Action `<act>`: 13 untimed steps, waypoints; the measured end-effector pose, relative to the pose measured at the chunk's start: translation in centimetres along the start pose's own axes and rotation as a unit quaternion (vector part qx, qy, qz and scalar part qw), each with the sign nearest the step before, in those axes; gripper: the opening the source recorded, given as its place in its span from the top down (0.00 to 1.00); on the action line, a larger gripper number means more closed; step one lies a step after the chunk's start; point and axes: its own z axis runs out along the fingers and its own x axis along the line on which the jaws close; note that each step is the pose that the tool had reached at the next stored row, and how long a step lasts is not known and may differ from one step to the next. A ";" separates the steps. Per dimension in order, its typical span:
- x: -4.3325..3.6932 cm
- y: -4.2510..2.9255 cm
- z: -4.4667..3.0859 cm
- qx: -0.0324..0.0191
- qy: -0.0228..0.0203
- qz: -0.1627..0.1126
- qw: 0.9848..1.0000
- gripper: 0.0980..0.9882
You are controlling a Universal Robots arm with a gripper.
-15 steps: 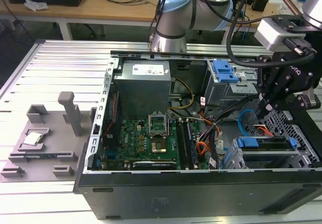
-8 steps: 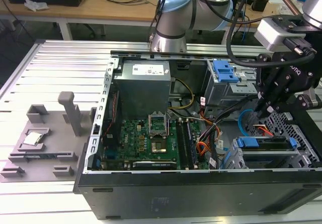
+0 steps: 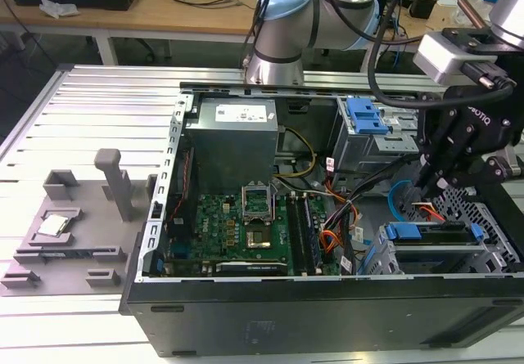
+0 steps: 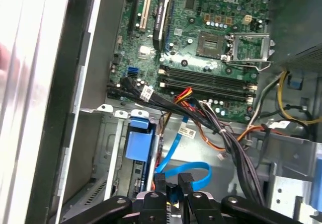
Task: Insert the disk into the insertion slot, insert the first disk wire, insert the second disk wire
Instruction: 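Insert the second disk wire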
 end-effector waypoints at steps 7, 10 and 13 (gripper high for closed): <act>0.00 0.00 -0.01 0.000 0.001 0.000 1.000 0.93; 0.27 0.04 0.01 0.000 0.002 0.000 1.000 0.93; 1.59 0.24 0.13 0.000 0.003 0.000 1.000 0.93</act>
